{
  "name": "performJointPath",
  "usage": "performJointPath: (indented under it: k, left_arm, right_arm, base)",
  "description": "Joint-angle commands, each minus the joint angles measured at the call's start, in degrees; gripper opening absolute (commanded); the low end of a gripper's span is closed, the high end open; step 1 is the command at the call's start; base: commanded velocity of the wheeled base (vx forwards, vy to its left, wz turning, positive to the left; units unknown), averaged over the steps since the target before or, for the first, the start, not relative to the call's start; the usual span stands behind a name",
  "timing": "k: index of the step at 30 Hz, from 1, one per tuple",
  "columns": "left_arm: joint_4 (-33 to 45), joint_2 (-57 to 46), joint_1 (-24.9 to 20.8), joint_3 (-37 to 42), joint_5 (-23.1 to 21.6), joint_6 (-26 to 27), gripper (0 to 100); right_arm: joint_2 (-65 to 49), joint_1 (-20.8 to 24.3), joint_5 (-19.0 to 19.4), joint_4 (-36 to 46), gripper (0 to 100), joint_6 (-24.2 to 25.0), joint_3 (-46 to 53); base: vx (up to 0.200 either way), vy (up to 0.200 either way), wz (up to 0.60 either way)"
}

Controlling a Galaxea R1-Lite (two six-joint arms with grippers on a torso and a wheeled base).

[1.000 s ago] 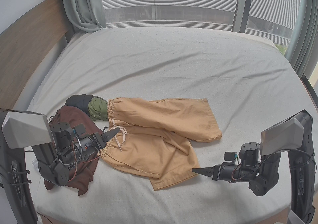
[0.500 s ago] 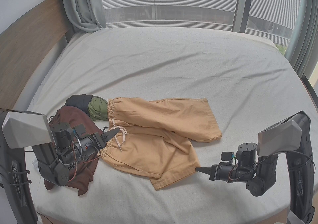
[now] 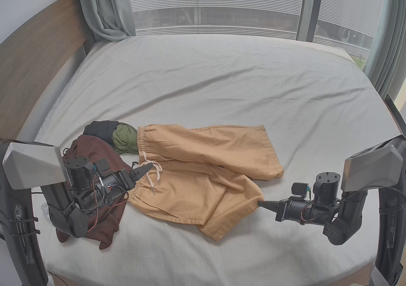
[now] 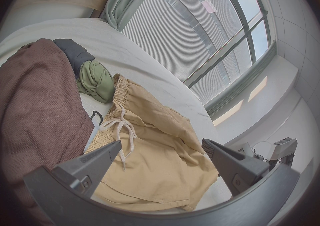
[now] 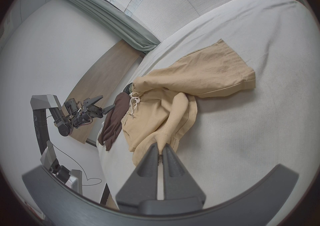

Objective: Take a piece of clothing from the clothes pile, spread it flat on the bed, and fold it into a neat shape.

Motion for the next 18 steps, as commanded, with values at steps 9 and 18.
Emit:
performJointPath:
  k: [9,18]
  left_arm:
    - [0.0,0.6,-0.3,0.1,-0.1,0.0,100]
    - [0.0,0.9,-0.3,0.0,-0.1,0.0,100]
  right_arm:
    - [2.5,-2.1,0.0,0.0,0,-1.7,-0.2]
    - [5.9,-6.8,0.0,0.1,100,-17.8,1.5]
  base:
    - [0.000,0.000,0.00]
    - [0.000,0.000,0.00]
